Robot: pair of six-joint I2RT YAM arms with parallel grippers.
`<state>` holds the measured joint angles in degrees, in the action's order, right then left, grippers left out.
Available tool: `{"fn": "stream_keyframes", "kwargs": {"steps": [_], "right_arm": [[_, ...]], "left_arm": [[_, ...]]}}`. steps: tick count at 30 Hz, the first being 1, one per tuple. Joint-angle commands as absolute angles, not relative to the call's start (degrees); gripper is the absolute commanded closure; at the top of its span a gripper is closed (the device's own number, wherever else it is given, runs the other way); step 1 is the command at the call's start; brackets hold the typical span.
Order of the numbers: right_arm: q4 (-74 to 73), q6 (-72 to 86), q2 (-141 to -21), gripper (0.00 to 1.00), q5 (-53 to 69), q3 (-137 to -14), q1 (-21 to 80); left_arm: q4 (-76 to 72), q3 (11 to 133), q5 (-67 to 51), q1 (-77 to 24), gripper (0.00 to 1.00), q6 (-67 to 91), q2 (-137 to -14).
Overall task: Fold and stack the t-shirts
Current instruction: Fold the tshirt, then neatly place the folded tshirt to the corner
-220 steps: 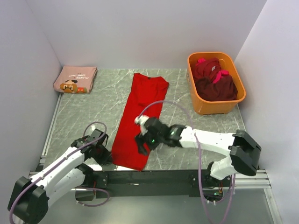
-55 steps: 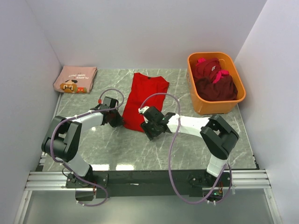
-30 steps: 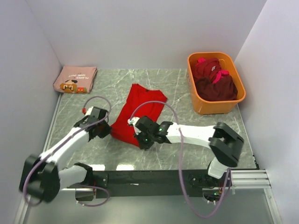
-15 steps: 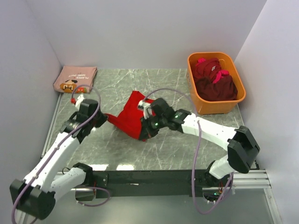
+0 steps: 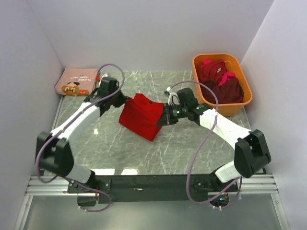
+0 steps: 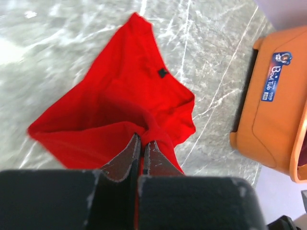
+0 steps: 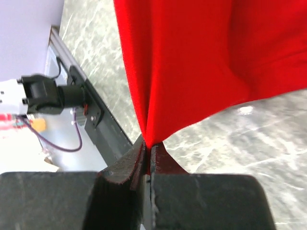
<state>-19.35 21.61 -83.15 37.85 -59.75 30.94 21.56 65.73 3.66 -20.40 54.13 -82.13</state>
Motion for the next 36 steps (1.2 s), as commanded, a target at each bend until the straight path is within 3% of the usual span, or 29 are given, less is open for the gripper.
{"fn": "stream_keyframes", "kwargs": {"steps": [1,10,13,14,15,16,19,20,24,36], "right_arm": [[-20.2,21.7,-85.2,1.00,43.1,-59.7,27.3],[-17.1,22.4,-95.9,1.00,45.0,-65.8,19.3],[-16.7,23.0,-100.5,0.83,43.1,-69.6,17.8],[-16.9,23.0,-101.9,0.75,42.1,-70.7,17.5],[-17.8,22.9,-104.1,0.57,40.1,-72.1,17.1],[-18.3,22.8,-105.1,0.52,38.9,-74.3,16.5],[-19.5,22.3,-107.1,0.38,35.4,-77.6,15.6],[-19.8,22.2,-107.1,0.35,35.5,-78.0,15.6],[-17.7,21.7,-102.7,0.29,36.7,-74.2,15.6],[-18.0,17.8,-88.8,0.28,31.7,-60.4,18.4]], "left_arm": [[15.6,73.4,4.7,-20.0,0.99,51.2,-88.2],[18.9,86.7,8.3,-20.9,0.99,51.2,-103.5],[20.0,91.5,8.3,-21.0,0.98,50.6,-108.4],[20.0,92.5,8.3,-21.1,0.85,50.5,-109.4],[20.9,93.9,8.6,-21.0,0.74,50.4,-110.6],[22.5,96.4,9.0,-21.0,0.58,50.2,-112.5],[23.6,98.2,9.4,-20.9,0.29,49.4,-113.8],[23.4,97.9,9.1,-20.9,0.01,49.0,-113.6],[22.8,93.6,8.6,-20.6,0.01,44.7,-110.8],[20.7,83.1,-3.1,-18.9,0.01,29.5,-111.2]]}}
